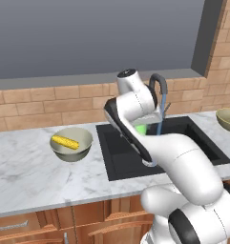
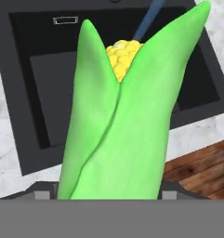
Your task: Pick the corns from the sink and place them in one bowl. Place the broccoli in the other bowl. Then turn off the sink faucet.
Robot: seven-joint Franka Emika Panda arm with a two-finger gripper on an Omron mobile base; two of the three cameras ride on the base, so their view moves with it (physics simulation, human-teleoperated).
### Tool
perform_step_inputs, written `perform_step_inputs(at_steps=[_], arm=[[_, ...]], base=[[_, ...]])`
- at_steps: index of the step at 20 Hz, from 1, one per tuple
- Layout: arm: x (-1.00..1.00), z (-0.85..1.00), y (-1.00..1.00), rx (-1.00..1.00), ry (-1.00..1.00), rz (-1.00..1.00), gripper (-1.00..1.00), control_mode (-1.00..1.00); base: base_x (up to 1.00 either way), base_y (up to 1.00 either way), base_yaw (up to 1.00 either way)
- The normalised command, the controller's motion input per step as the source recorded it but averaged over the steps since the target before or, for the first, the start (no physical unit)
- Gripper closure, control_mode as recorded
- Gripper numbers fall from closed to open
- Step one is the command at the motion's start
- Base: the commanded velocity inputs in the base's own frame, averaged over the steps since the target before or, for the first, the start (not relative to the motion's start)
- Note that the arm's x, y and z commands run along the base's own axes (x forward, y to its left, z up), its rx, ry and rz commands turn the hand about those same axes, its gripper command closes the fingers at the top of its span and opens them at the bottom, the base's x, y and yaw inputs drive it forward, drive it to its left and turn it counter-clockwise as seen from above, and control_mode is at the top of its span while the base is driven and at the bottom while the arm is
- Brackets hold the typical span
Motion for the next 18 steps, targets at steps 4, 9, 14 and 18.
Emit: perform_step_inputs(at_steps=[4,9,14,18], arm=[[0.03,0.00,0.30,0.11,0.11,0.19,1.00,-1.00],[0.15,-0.06,0.30,0.14,0.10,0.18,1.00,-1.00],[0.17,-0.19,0.29,0.13,0.03,0.07,1.00,-1.00],[0.19,-0.29,0.28,0.16,-0.01,0.00,1.00,-1.00]], base=[[0.00,0.00,0.00],[0.00,0.00,0.00],[0.00,0.00,0.00],[0.00,0.00,0.00]])
